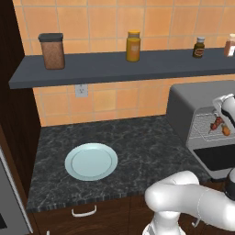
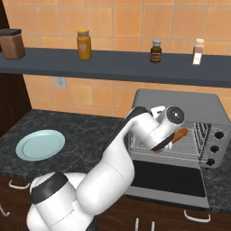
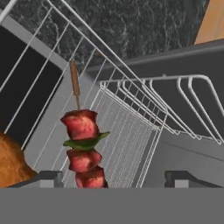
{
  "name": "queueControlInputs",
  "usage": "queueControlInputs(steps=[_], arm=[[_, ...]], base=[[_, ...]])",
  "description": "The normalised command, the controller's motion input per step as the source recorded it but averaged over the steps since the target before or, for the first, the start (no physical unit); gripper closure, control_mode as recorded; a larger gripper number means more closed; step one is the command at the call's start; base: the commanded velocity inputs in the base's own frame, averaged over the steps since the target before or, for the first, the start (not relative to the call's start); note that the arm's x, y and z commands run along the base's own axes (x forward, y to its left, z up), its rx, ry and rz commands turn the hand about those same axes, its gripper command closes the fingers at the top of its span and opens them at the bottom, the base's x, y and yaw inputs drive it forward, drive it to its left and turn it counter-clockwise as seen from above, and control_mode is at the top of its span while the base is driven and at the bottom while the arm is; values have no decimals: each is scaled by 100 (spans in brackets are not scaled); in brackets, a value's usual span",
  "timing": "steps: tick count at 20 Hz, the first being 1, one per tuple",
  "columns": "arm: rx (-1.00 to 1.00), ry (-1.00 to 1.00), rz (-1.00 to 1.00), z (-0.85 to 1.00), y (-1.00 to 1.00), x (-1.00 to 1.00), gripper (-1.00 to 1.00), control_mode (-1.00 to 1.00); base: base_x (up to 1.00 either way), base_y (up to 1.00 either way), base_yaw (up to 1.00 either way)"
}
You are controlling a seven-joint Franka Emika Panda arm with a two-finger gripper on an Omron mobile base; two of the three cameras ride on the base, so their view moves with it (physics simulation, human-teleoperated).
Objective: Pick up the kebab skewer and baguette bread, and place them inside the toaster oven. Close the toaster oven door and start by setting the timer.
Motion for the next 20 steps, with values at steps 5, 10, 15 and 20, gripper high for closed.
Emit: queueControlInputs(steps=[5,10,15,20], arm=[[-1,-5,0,34,-23,-70,-100,-100],[-3,0,-7,28,5,-58,-100,-100],[25,6,-51,12,3,-78,-100,-100],[43,0,-67,2,7,-68,-100,-100]], base=[[0,0,0],[0,0,0],[0,0,0],[0,0,0]])
